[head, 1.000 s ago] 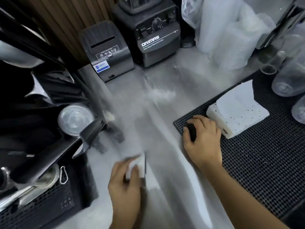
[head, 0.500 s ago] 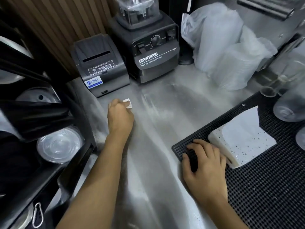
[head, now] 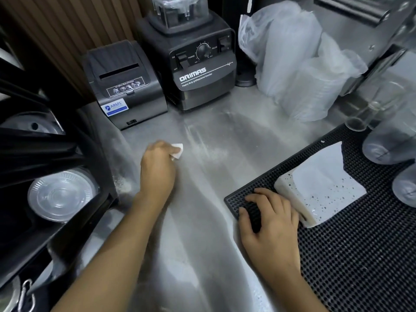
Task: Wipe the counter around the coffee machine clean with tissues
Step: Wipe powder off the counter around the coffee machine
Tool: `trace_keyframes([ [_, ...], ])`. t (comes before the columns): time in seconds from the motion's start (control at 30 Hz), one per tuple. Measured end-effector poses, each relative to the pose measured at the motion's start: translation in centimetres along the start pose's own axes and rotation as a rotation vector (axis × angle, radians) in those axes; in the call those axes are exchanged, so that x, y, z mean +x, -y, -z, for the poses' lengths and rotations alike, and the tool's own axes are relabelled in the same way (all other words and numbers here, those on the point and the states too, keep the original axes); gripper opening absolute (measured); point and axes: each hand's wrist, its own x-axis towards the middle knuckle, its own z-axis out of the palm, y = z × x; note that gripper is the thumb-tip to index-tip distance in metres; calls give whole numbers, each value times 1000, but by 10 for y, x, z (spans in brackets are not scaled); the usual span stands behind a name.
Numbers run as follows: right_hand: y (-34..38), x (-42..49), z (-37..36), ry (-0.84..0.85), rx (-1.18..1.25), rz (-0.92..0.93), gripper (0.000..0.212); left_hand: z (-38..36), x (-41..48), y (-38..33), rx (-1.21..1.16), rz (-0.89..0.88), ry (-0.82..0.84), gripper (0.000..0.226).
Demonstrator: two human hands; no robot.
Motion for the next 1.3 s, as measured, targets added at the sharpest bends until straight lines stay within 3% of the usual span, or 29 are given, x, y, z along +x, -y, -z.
trace_keyframes([
  [0.13,-2,7,2,-25,115,7,20,10,-59,-3,-32,-132,18,41],
  [0.23,-6,19,4,-26,181,66,13,20,-55,-5,-110,-80,35,30],
  [0.4,-14,20,2,14,165,155,15,16,0,-10,-161,39,-140,24],
  [0.57,-10,25,0,-5,158,150,12,-14,11,-11,-100,42,-56,27],
  [0.7,-10,26,0,-14,163,142,12,-5,-60,-23,-145,-110,2,39],
  [0.8,-10,26,0,-16,157,135,12,9,-94,-24,-221,-98,82,36],
  [0.87,-10,26,0,-16,160,143,12,14,-79,-21,-277,8,50,38],
  [0.97,-10,26,0,-20,172,143,11,11,-28,-21,-210,93,-141,32],
  [1.1,-11,26,-1,-17,155,135,11,-17,32,-16,-143,126,-154,26],
  [1.2,-11,27,-2,-15,158,127,11,-33,38,-19,-134,82,-107,28],
  [1.3,-11,27,-1,-13,170,123,11,-28,-10,-30,-145,-94,-91,30],
])
